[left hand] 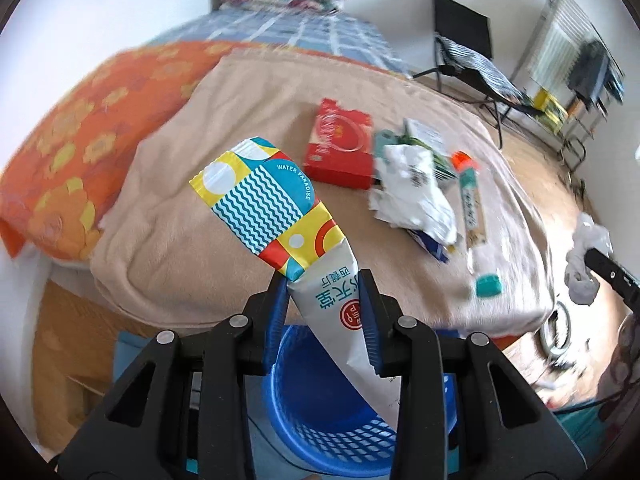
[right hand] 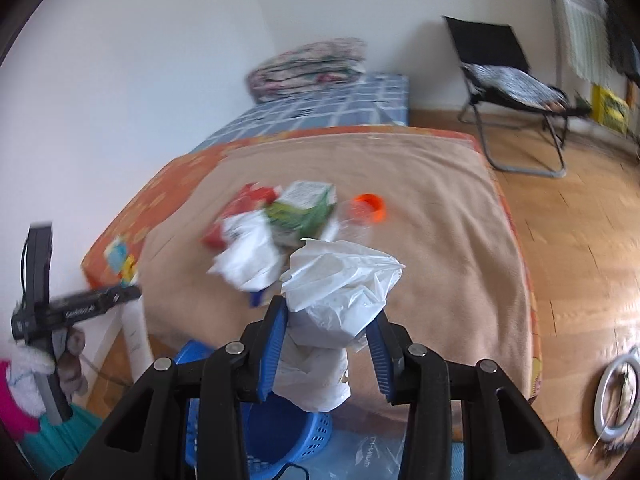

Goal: Collect trash
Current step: 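Carry both items over the blue basket and open both grippers to drop them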

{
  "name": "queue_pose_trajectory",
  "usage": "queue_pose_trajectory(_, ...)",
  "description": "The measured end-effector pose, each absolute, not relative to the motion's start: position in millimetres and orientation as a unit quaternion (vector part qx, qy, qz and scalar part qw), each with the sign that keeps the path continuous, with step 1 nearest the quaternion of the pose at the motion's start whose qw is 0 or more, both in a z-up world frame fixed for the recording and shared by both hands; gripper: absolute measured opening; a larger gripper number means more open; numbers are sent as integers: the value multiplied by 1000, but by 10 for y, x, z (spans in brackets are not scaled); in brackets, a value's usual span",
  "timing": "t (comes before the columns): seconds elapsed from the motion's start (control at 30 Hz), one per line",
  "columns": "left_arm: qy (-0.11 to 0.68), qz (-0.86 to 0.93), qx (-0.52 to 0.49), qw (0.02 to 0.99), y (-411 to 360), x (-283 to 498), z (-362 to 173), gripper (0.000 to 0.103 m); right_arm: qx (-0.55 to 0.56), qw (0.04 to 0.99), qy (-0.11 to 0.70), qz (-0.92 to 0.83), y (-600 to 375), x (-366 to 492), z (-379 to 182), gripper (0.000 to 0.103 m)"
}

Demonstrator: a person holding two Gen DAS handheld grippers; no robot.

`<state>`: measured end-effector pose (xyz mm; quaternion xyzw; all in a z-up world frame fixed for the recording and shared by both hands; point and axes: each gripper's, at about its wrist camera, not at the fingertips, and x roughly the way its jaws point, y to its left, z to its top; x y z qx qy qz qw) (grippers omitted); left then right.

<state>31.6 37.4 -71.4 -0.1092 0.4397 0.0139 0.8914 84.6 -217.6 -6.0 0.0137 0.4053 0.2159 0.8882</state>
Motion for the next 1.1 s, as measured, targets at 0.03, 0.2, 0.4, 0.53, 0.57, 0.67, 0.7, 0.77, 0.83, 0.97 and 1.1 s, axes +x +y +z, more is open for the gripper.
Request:
queue_pose_trajectory(0.03,433,12,-96,896,322,272,-686,34,7,886,406,226,-2112,792,-72,41)
queue_pose_trajectory(0.2,415,6,-55,908,120,77,-669,34,-21,868,414,275,-1813,538,-187,41)
queue_pose_trajectory(0.4,437,1,-22,899,-43,-29,-909,34,-38,842,441,307,-1581,419,-404,41)
queue_pose_trajectory(0.53,452,0,-14,892,-102,-66,-1072,34,-44,830,456,317,-1530,321,-515,41)
queue_pose_trajectory(0.57,456,0,-13,890,-111,-70,-1108,34,-45,828,459,319,-1516,316,-539,41)
queue_pose_trajectory(0.67,461,0,-8,887,-144,-75,-1191,34,-49,820,472,322,-1476,310,-622,41)
queue_pose_trajectory(0.7,462,-1,-6,887,-156,-74,-1206,34,-51,815,478,324,-1457,305,-656,41)
queue_pose_trajectory(0.77,464,-2,1,886,-191,-72,-1244,34,-53,808,487,326,-1426,290,-710,41)
queue_pose_trajectory(0.83,468,-1,7,884,-221,-77,-1290,34,-59,803,495,326,-1396,279,-764,41)
queue_pose_trajectory(0.97,482,-3,9,876,-251,-69,-1413,34,-65,793,512,324,-1366,269,-886,41)
queue_pose_trajectory(1.1,494,0,14,869,-269,-54,-1530,34,-61,781,533,319,-1347,305,-1003,41)
